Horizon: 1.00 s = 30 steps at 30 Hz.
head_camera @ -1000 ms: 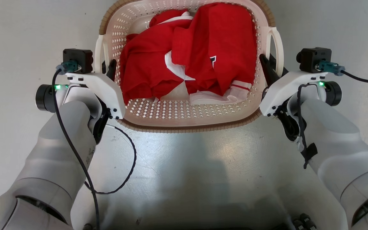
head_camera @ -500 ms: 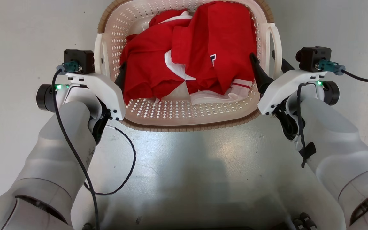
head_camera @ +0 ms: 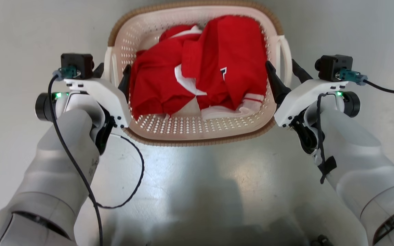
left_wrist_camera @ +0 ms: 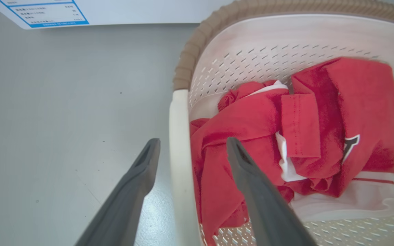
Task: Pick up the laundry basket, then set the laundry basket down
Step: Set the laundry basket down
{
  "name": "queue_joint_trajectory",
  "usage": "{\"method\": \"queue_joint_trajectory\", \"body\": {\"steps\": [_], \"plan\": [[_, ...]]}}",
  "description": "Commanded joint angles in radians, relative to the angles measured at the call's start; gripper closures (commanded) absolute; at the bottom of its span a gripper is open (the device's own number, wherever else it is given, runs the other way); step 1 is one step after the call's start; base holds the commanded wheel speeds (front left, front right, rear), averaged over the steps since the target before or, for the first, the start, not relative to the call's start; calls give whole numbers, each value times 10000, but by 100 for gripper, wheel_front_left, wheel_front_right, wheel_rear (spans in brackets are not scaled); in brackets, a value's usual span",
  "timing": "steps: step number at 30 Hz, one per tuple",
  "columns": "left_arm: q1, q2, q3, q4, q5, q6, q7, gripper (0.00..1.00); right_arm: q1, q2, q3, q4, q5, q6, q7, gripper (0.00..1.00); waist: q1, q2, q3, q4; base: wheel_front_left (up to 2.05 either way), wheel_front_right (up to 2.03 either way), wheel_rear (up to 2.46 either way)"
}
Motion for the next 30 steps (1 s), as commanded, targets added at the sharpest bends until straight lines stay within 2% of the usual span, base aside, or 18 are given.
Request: {"method": "queue_joint_trajectory", "body": {"steps": [1,8,18,30], "plan": [[462,352,242,-116,-26,22,-59,0,728,160,-21,-140,-132,71,-137,0,0,0,-374,-81,0,0,0],[1194,429,847,-691,3,89,-59,0,1162,113,-308,-332,-74,71,-137,0,0,0,-1384,-174,0,0,0],[2908,412,2149,-2098,807,154,-59,0,2371,-228,-1069,-1342,-490,71,-137,0,0,0,-3522,-108,0,0,0],[4844,194,3772,-4083,2394,64,-59,0,3894,-445,-2328,-2807,-2196,71,-137,0,0,0,-5652,202,0,0,0]]}}
